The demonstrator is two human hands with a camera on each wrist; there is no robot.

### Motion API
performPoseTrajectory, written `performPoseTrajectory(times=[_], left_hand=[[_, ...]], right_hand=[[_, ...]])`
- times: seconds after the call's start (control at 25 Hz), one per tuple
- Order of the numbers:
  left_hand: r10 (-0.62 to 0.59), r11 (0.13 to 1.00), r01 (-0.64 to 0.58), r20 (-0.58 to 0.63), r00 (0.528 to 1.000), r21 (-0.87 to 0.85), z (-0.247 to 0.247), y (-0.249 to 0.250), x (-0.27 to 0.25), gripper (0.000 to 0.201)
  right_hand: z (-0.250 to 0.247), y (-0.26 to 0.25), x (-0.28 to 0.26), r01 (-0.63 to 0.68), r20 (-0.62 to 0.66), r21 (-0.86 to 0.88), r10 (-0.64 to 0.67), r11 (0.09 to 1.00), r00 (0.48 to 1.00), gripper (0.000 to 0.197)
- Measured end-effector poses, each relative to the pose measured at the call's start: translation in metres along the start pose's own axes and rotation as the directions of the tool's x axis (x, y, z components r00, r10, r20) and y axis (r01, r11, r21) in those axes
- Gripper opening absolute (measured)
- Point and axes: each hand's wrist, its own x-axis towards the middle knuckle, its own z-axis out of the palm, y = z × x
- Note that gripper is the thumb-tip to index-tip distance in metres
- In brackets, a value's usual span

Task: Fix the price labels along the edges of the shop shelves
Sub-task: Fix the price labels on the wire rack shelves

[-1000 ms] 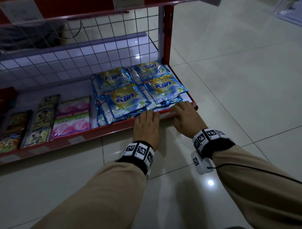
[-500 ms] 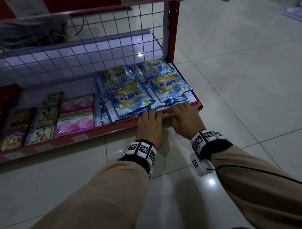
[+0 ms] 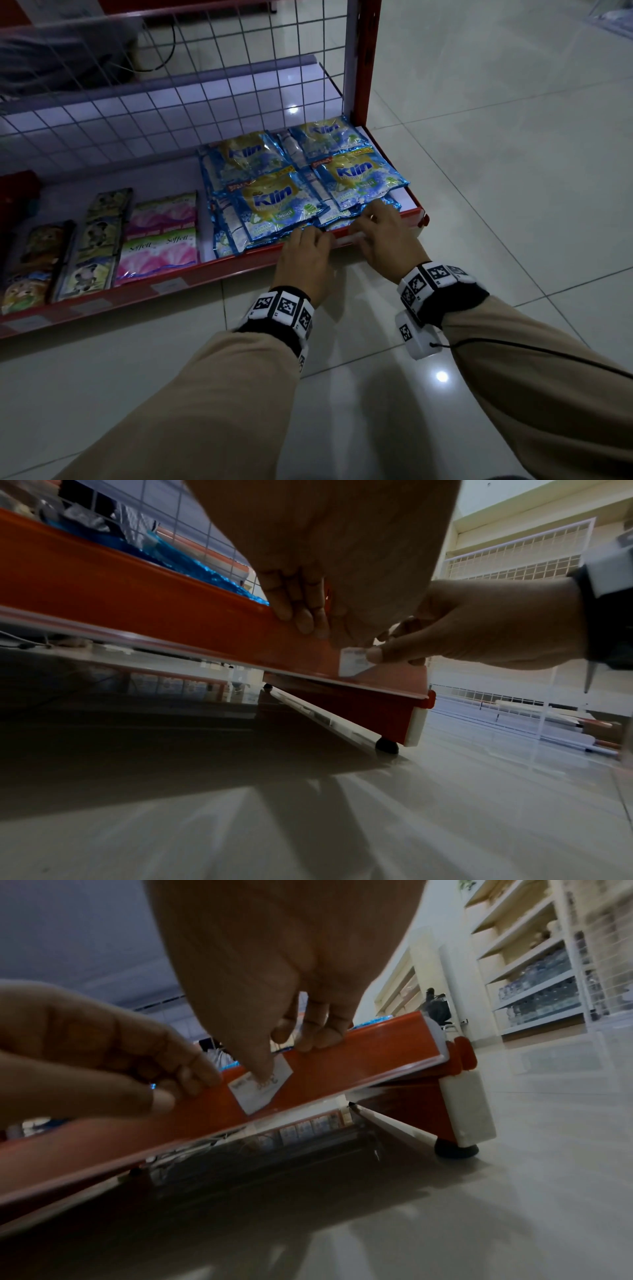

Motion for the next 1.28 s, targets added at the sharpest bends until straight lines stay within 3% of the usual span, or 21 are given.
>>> performPoseTrajectory(times=[0.08, 0.16, 0.24, 0.32, 0.4, 0.52, 0.6, 0.76, 0.92, 1.08, 1.28], left_hand=[[0.002, 0.998, -0.003, -0.019, 1.0, -0.07, -0.002, -0.003, 0.001, 0.037], [-0.031, 0.986, 0.024, -0.042, 0.999, -0.167, -0.003, -0.004, 0.001, 0.035], [-0.095, 0.956, 0.079, -0.045, 0.994, -0.282, -0.004, -0.002, 0.002, 0.039], [-0.148, 0.922, 0.124, -0.038, 0.988, -0.366, -0.004, -0.001, 0.003, 0.045], [-0.175, 0.899, 0.145, -0.035, 0.984, -0.413, -0.003, -0.001, 0.004, 0.046], [-0.154, 0.885, 0.11, -0.062, 0.986, -0.453, -0.002, -0.005, 0.004, 0.033], [-0.146, 0.871, 0.091, -0.077, 0.986, -0.482, -0.002, -0.008, 0.005, 0.023], [-0.146, 0.878, 0.1, -0.061, 0.987, -0.468, -0.004, -0.011, 0.007, 0.02], [-0.147, 0.878, 0.099, -0.067, 0.987, -0.469, -0.005, -0.009, 0.006, 0.025], [-0.206, 0.807, 0.133, -0.063, 0.977, -0.575, -0.008, -0.01, 0.006, 0.032], [-0.185, 0.843, 0.13, -0.053, 0.981, -0.522, -0.009, -0.008, 0.005, 0.027]], right_hand=[[-0.004, 0.002, 0.006, -0.101, -0.025, 0.203, 0.109, 0.974, 0.994, 0.013], [-0.006, 0.002, 0.009, -0.195, -0.049, 0.455, 0.244, 0.869, 0.969, 0.008], [-0.006, -0.004, 0.008, -0.253, -0.026, 0.708, 0.382, 0.66, 0.924, 0.009], [-0.002, -0.013, 0.006, -0.319, 0.09, 0.845, 0.474, 0.43, 0.876, 0.017], [0.004, -0.02, 0.004, -0.377, 0.22, 0.88, 0.454, 0.29, 0.864, 0.023], [0.011, -0.029, 0.0, -0.383, 0.295, 0.898, 0.347, 0.219, 0.89, 0.023], [0.012, -0.032, -0.001, -0.377, 0.287, 0.891, 0.329, 0.253, 0.9, 0.019], [0.003, -0.03, 0.003, -0.309, 0.167, 0.801, 0.306, 0.512, 0.937, 0.019], [-0.009, -0.024, 0.009, -0.23, 0.151, 0.792, 0.183, 0.565, 0.971, 0.012], [-0.008, -0.013, 0.006, -0.274, 0.173, 0.771, 0.226, 0.574, 0.959, 0.014], [-0.006, -0.01, 0.007, -0.17, 0.156, 0.587, 0.096, 0.792, 0.983, 0.015]])
